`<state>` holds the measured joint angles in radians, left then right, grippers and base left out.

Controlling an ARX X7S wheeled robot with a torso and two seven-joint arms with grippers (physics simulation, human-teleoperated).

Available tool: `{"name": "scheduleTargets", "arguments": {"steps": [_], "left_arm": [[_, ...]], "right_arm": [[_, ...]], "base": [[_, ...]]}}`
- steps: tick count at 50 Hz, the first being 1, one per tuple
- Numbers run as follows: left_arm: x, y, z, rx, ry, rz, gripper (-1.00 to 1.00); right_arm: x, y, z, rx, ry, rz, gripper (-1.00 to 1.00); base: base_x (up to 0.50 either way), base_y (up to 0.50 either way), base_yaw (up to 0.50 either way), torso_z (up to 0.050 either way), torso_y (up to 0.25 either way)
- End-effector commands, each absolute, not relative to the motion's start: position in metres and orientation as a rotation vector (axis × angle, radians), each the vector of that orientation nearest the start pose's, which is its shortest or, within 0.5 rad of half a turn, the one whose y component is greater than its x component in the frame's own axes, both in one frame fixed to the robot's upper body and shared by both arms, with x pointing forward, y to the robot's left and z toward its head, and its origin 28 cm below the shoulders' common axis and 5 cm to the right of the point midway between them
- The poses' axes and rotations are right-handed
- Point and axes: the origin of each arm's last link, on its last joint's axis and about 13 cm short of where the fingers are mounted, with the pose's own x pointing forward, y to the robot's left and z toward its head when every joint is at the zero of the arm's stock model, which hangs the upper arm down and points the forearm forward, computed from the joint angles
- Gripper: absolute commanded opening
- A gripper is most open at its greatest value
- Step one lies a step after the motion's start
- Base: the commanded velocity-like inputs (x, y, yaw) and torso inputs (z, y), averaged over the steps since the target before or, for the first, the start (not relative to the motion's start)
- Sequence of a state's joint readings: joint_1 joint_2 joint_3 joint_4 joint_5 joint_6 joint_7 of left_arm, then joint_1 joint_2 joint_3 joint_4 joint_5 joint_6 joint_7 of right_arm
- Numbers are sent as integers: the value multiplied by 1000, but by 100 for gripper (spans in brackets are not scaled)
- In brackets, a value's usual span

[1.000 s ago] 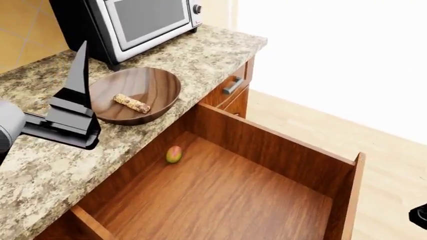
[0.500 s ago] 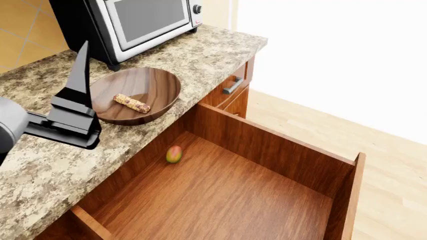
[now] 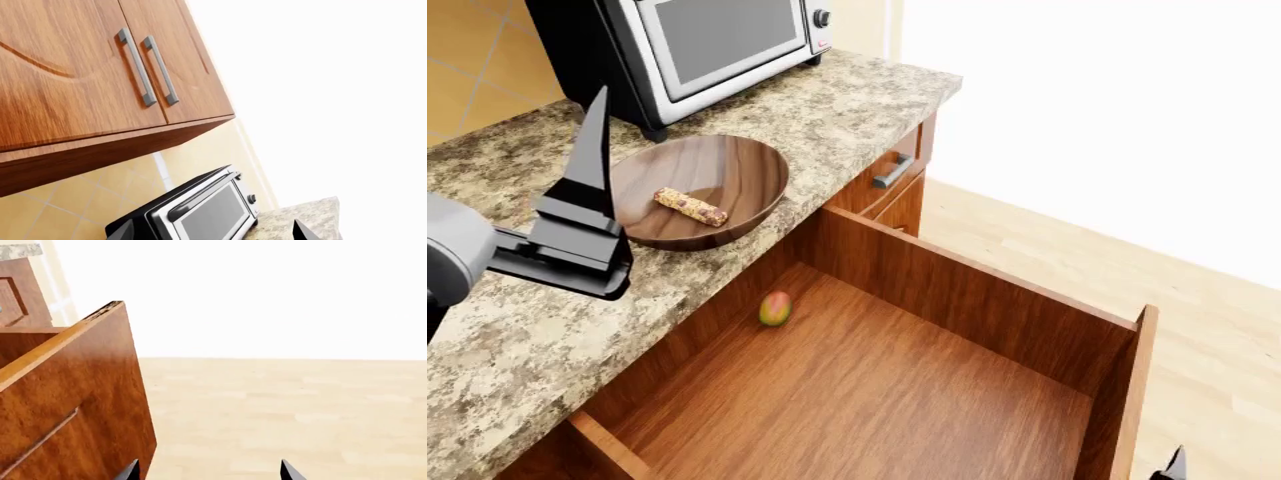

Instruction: Place the bar in the bowl and close the drawer.

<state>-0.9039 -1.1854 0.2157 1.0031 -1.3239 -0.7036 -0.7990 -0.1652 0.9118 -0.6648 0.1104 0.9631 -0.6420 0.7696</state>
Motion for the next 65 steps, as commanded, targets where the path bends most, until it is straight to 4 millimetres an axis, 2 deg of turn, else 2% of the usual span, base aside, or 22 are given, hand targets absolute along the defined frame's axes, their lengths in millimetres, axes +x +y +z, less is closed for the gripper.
{"name": "scheduleTargets", "arguments": {"steps": [1, 11, 28, 65], "left_arm": [[154, 261, 296, 395, -486, -104, 100], [155, 260, 294, 398, -481, -105, 100], [154, 261, 293, 400, -477, -102, 100], [153, 261, 292, 403, -476, -93, 100]], "right_arm": [[139, -223, -11, 17, 263, -305, 100], [140, -216, -17, -20, 286, -145, 100], [166, -193, -24, -31, 302, 0, 100], [221, -153, -13, -66, 279, 274, 100]], "base": [[0, 0, 0, 0, 0], [0, 0, 0, 0, 0], [0, 0, 0, 0, 0], [0, 0, 0, 0, 0]]}}
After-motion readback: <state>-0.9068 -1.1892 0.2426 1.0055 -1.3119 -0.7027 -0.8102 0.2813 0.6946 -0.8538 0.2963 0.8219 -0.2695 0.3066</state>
